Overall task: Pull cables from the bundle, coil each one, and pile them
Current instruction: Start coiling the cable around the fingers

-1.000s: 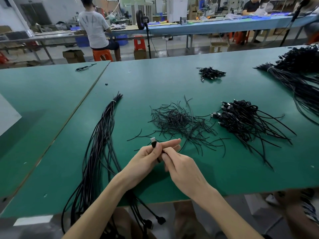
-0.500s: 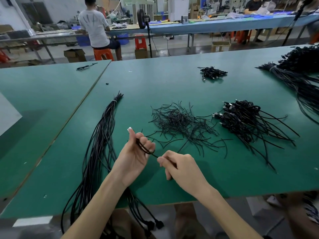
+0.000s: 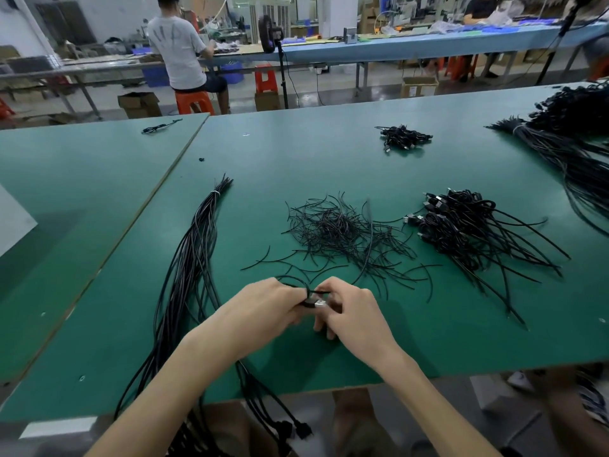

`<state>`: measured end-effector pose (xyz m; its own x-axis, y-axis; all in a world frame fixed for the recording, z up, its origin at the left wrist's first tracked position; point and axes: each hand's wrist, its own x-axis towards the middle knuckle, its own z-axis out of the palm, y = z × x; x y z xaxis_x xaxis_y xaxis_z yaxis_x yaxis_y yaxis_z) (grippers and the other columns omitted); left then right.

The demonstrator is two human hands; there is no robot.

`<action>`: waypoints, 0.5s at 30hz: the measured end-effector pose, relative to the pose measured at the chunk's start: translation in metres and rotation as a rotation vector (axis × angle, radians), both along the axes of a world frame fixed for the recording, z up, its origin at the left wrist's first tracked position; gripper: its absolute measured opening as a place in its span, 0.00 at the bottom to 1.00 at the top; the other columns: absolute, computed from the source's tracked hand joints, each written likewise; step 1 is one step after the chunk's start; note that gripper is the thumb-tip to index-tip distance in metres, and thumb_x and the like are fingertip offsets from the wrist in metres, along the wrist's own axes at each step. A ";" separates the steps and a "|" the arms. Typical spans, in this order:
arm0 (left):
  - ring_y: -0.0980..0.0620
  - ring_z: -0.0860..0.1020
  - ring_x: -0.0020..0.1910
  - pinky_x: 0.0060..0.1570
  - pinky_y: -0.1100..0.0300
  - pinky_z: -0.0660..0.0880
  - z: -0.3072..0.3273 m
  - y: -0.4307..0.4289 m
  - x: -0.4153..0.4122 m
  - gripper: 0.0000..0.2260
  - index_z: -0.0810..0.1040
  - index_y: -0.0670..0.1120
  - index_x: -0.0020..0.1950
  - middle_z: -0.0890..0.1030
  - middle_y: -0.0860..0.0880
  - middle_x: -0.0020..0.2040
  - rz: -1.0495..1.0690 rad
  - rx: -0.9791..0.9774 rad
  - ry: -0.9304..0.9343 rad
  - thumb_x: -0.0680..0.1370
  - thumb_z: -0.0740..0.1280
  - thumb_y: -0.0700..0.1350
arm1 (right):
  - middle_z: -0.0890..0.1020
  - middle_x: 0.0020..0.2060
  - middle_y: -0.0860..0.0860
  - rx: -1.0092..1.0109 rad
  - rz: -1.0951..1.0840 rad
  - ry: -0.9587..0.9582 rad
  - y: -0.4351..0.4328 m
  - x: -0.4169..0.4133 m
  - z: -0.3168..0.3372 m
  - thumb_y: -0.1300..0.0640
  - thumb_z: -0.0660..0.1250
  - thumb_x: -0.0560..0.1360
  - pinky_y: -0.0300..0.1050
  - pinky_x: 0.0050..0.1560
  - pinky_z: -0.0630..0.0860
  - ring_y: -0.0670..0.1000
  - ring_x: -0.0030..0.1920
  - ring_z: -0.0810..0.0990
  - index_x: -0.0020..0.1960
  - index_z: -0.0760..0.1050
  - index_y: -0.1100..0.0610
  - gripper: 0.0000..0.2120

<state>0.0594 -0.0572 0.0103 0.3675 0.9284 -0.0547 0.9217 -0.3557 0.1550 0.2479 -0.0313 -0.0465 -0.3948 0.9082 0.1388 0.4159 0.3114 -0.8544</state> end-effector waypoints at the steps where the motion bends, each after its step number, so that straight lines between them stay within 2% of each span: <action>1: 0.50 0.77 0.48 0.49 0.59 0.70 -0.003 0.000 -0.004 0.10 0.71 0.53 0.44 0.81 0.54 0.47 0.008 0.088 0.084 0.85 0.60 0.49 | 0.84 0.31 0.43 0.004 -0.015 0.019 0.000 0.000 0.000 0.56 0.67 0.82 0.32 0.35 0.75 0.45 0.26 0.80 0.52 0.77 0.51 0.01; 3: 0.51 0.78 0.57 0.61 0.60 0.68 -0.008 -0.002 -0.013 0.07 0.76 0.49 0.54 0.81 0.54 0.55 0.024 0.219 0.157 0.86 0.60 0.48 | 0.84 0.30 0.44 0.016 -0.033 0.059 0.001 0.000 0.000 0.54 0.66 0.83 0.35 0.38 0.77 0.47 0.27 0.81 0.52 0.77 0.52 0.03; 6: 0.51 0.79 0.64 0.67 0.60 0.69 -0.016 -0.007 -0.020 0.11 0.81 0.48 0.64 0.83 0.53 0.61 0.067 0.323 -0.023 0.84 0.65 0.48 | 0.85 0.32 0.48 -0.033 0.038 0.128 0.001 0.001 0.001 0.54 0.65 0.84 0.43 0.39 0.80 0.51 0.27 0.81 0.52 0.79 0.51 0.05; 8: 0.55 0.74 0.71 0.71 0.64 0.63 -0.024 -0.004 -0.016 0.16 0.78 0.49 0.71 0.78 0.55 0.70 0.125 0.290 -0.164 0.84 0.65 0.50 | 0.85 0.34 0.52 -0.088 0.099 0.208 0.001 0.004 0.003 0.55 0.63 0.85 0.43 0.36 0.78 0.52 0.27 0.80 0.52 0.80 0.52 0.07; 11: 0.60 0.65 0.76 0.77 0.65 0.58 -0.030 0.006 -0.004 0.17 0.75 0.49 0.74 0.70 0.57 0.76 0.166 0.070 -0.408 0.85 0.64 0.46 | 0.84 0.34 0.58 -0.168 0.133 0.349 0.002 0.009 0.006 0.58 0.61 0.85 0.34 0.29 0.71 0.52 0.26 0.78 0.53 0.80 0.58 0.09; 13: 0.62 0.72 0.69 0.70 0.68 0.66 -0.029 0.010 0.003 0.11 0.82 0.50 0.64 0.78 0.58 0.68 0.189 -0.173 -0.635 0.85 0.63 0.44 | 0.84 0.34 0.58 -0.172 0.136 0.406 0.002 0.011 0.008 0.60 0.61 0.85 0.34 0.28 0.69 0.51 0.27 0.78 0.52 0.79 0.60 0.10; 15: 0.65 0.77 0.51 0.55 0.68 0.72 -0.028 0.012 0.006 0.10 0.82 0.55 0.53 0.81 0.62 0.52 0.194 -0.252 -0.757 0.85 0.62 0.44 | 0.83 0.34 0.55 -0.161 0.136 0.465 0.002 0.013 0.009 0.61 0.61 0.85 0.33 0.28 0.70 0.49 0.28 0.78 0.51 0.79 0.60 0.09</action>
<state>0.0650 -0.0452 -0.0176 0.2228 0.9722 -0.0717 0.5767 -0.0721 0.8138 0.2605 -0.0295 -0.0379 -0.4406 0.8773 0.1903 -0.0548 0.1853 -0.9812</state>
